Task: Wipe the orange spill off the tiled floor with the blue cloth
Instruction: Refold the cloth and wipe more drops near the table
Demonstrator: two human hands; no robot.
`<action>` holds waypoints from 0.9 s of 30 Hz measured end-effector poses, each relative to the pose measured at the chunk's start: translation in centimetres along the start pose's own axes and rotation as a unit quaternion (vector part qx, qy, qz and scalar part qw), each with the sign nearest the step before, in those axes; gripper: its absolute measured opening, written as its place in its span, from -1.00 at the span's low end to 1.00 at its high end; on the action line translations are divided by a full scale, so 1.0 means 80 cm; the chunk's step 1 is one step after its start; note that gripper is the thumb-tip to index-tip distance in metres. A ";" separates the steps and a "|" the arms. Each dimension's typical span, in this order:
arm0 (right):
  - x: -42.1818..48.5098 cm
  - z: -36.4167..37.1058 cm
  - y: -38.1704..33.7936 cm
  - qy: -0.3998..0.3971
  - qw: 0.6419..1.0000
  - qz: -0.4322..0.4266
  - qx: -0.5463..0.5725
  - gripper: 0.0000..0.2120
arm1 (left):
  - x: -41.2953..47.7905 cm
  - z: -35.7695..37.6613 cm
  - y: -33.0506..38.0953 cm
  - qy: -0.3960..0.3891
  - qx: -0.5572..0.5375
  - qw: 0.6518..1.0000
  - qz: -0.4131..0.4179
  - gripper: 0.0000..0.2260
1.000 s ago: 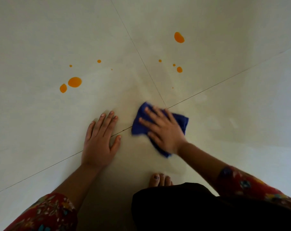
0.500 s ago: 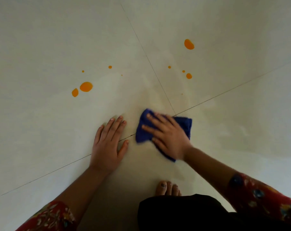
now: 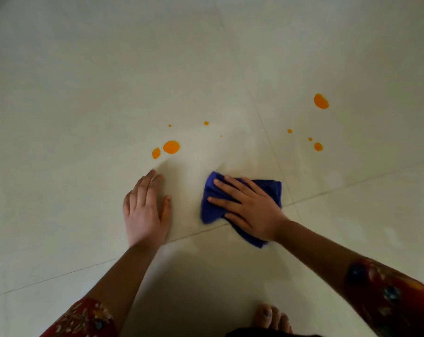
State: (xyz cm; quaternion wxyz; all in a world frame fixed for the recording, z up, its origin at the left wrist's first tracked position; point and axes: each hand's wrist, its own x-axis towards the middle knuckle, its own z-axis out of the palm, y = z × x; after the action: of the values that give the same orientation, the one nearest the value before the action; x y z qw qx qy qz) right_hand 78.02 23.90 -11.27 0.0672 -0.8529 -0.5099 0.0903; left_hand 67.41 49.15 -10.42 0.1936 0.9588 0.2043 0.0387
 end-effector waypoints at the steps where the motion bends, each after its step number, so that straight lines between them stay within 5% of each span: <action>1: 0.005 -0.004 0.013 0.008 1.000 -0.018 0.000 -0.55 | 0.008 -0.004 -0.013 0.008 0.015 1.000 -0.022 -0.50; 8: 0.134 -0.020 0.066 0.117 0.970 0.209 0.051 -0.53 | 0.031 -0.001 -0.044 -0.002 0.049 0.994 -0.096 -0.36; 12: 0.203 -0.022 0.044 0.120 0.987 0.096 0.050 -0.55 | 0.029 -0.001 -0.045 -0.006 0.052 0.993 -0.103 -0.37; 16: 0.156 -0.017 0.029 0.021 0.987 -0.159 0.001 -0.57 | 0.026 0.000 -0.046 -0.014 0.055 0.992 -0.109 -0.37; 18: 0.144 -0.023 0.060 0.024 0.992 -0.119 -0.041 -0.57 | 0.026 0.000 -0.044 -0.016 0.058 0.992 -0.108 -0.37; 22: 0.232 -0.027 0.081 0.111 0.982 0.148 -0.042 -0.54 | 0.029 0.003 -0.043 -0.015 0.065 0.992 -0.103 -0.38; 24: 0.282 -0.024 0.043 0.116 0.985 0.130 -0.018 -0.54 | 0.030 0.004 -0.047 -0.012 0.062 0.993 -0.103 -0.37; 27: 0.269 -0.008 -0.028 0.098 0.994 -0.042 -0.022 -0.56 | 0.024 0.005 -0.050 0.001 0.035 0.994 -0.105 -0.40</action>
State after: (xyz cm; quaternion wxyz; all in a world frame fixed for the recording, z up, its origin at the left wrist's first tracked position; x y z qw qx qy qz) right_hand 86.23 43.96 -12.01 0.1014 -0.8365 -0.5384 -0.0079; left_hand 67.70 53.15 -12.32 0.1630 0.9382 0.3049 0.0124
